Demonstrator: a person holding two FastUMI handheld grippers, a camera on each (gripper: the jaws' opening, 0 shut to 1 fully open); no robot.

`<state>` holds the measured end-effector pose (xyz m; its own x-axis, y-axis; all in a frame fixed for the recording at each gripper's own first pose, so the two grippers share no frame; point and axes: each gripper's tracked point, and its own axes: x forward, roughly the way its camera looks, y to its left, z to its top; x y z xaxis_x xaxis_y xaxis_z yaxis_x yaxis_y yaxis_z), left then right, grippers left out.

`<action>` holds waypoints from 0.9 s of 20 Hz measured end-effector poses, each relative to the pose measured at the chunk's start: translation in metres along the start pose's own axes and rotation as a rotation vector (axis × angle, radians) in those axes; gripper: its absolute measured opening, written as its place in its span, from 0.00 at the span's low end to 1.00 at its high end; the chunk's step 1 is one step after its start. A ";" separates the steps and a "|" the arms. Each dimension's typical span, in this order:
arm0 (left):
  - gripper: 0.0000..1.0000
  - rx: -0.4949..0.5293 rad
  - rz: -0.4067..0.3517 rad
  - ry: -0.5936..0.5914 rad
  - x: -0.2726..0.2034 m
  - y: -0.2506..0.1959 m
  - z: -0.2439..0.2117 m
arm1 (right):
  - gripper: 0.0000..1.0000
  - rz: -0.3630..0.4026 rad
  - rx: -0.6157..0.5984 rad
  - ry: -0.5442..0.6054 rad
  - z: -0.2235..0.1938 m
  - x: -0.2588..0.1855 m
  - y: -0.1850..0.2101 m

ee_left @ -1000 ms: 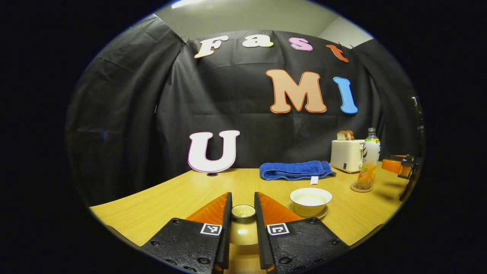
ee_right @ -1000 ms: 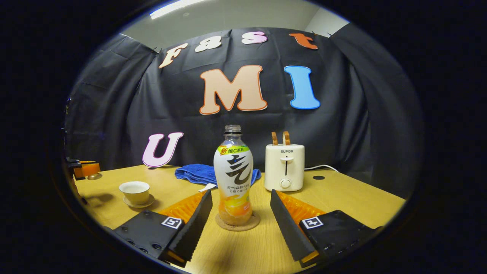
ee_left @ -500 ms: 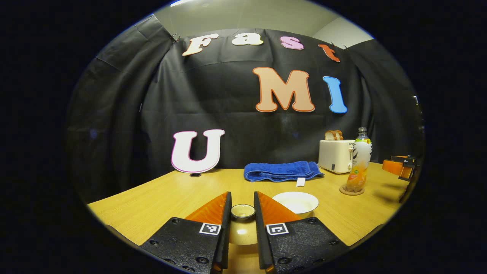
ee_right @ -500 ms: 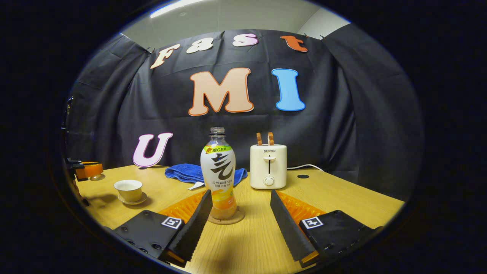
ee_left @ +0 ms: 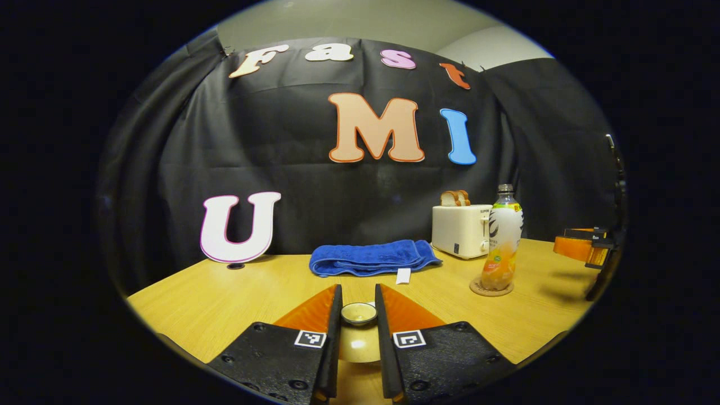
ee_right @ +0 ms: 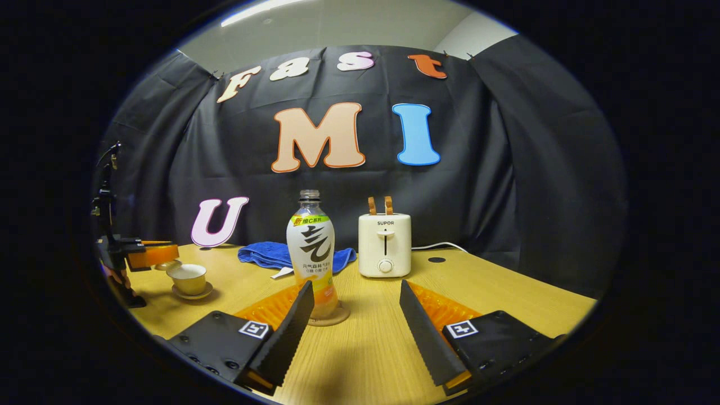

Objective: Open the teacup lid with one hand, grasp the water bottle and pour water into the teacup with the other hand; after pouring, place the water bottle on the coaster and then close the teacup lid.

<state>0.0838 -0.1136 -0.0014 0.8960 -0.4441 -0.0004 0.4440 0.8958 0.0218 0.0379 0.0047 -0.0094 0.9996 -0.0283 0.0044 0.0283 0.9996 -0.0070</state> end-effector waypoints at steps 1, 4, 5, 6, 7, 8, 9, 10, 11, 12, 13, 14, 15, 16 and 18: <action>0.28 0.010 -0.010 0.008 0.005 -0.003 -0.001 | 0.97 0.000 0.000 0.000 0.001 0.000 0.000; 0.28 0.034 -0.050 0.024 0.016 -0.014 -0.003 | 0.97 0.000 0.000 0.000 0.000 0.000 0.000; 0.28 0.040 -0.062 0.031 0.017 -0.017 -0.005 | 0.97 0.000 0.000 0.000 0.001 0.000 0.000; 0.28 0.044 -0.070 0.038 0.019 -0.018 -0.006 | 0.97 0.000 -0.001 0.000 0.001 0.000 -0.001; 0.28 0.046 -0.076 0.045 0.019 -0.018 -0.007 | 0.97 0.000 0.000 0.000 0.001 0.000 -0.001; 0.28 0.044 -0.081 0.048 0.020 -0.019 -0.007 | 0.97 0.000 -0.001 0.000 0.000 0.000 -0.001; 0.28 0.041 -0.083 0.050 0.020 -0.018 -0.007 | 0.97 0.000 0.000 0.001 0.001 0.000 -0.001; 0.28 0.036 -0.084 0.050 0.020 -0.018 -0.007 | 0.99 0.001 -0.001 0.001 0.001 0.000 -0.001; 0.29 0.030 -0.086 0.050 0.020 -0.018 -0.007 | 0.97 0.001 -0.001 0.001 0.001 0.000 -0.001; 0.28 0.025 -0.087 0.051 0.021 -0.018 -0.007 | 0.99 0.001 -0.001 0.001 0.001 0.000 -0.001; 0.29 0.023 -0.093 0.054 0.021 -0.019 -0.008 | 0.97 0.003 -0.001 0.002 0.001 0.000 -0.001; 0.28 0.024 -0.100 0.059 0.022 -0.021 -0.009 | 0.97 0.004 -0.001 0.002 0.000 -0.001 0.000; 0.28 0.030 -0.104 0.070 0.023 -0.022 -0.010 | 0.97 0.005 0.000 0.002 0.001 -0.001 0.000; 0.28 0.039 -0.110 0.086 0.024 -0.024 -0.013 | 0.97 0.006 0.000 0.002 0.001 0.000 0.000; 0.28 0.055 -0.110 0.110 0.026 -0.025 -0.017 | 0.98 0.007 0.000 0.002 0.001 -0.001 -0.001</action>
<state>0.0960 -0.1473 -0.0185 0.8391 -0.5318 -0.1147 0.5409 0.8382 0.0702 0.0372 0.0041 -0.0082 0.9998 -0.0217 0.0027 0.0218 0.9997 -0.0070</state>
